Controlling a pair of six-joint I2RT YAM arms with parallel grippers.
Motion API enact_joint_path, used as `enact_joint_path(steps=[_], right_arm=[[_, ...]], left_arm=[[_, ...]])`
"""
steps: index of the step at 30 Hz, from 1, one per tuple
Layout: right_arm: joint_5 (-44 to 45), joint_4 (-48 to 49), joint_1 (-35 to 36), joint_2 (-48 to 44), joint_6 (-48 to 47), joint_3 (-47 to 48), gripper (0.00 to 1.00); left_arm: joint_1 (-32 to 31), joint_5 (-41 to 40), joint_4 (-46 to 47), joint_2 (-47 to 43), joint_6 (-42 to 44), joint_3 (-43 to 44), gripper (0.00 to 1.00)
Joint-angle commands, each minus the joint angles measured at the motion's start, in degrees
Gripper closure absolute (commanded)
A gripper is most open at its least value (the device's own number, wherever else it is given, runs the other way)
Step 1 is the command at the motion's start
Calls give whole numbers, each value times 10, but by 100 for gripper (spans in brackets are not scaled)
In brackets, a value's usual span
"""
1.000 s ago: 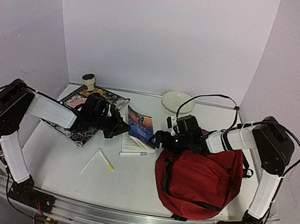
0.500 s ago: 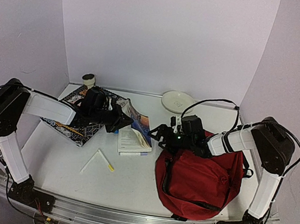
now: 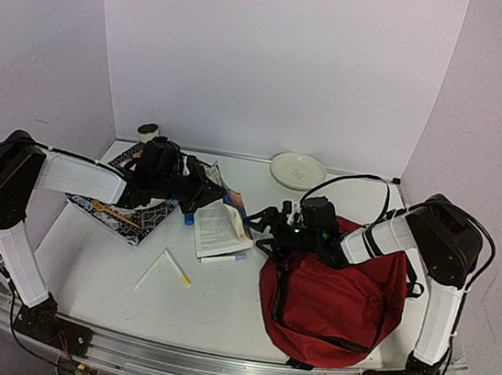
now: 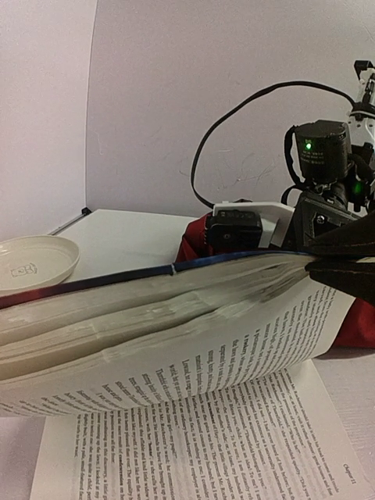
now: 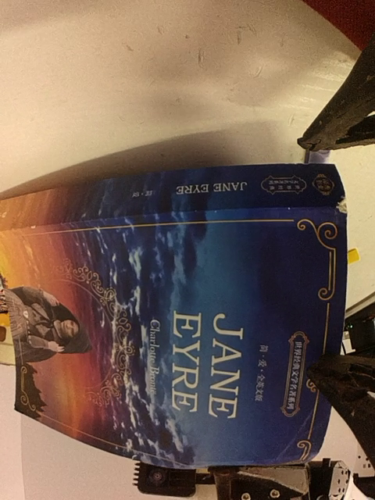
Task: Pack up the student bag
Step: Pick up the book at the center of the board, then pass from the left arm to the right
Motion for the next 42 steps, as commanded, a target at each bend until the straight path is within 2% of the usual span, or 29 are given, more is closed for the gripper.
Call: enact_joint_path(steps=[1, 6, 17, 25, 32, 42], right_arm=[[-34, 66, 0, 17, 36, -5, 11], [-22, 73, -1, -11, -26, -19, 11], [56, -8, -1, -117, -326, -60, 11], [156, -102, 64, -137, -554, 18, 8], [254, -136, 101, -96, -634, 81, 9], [303, -190, 126, -21, -718, 159, 22]], left_arm=[[3, 2, 98, -55, -15, 44, 100], [3, -1, 101, -55, -15, 39, 100], [3, -4, 101, -58, -14, 29, 100], [3, -2, 101, -57, -16, 33, 100], [3, 1, 101, -58, -19, 32, 100], [3, 3, 101, -64, -21, 31, 100]])
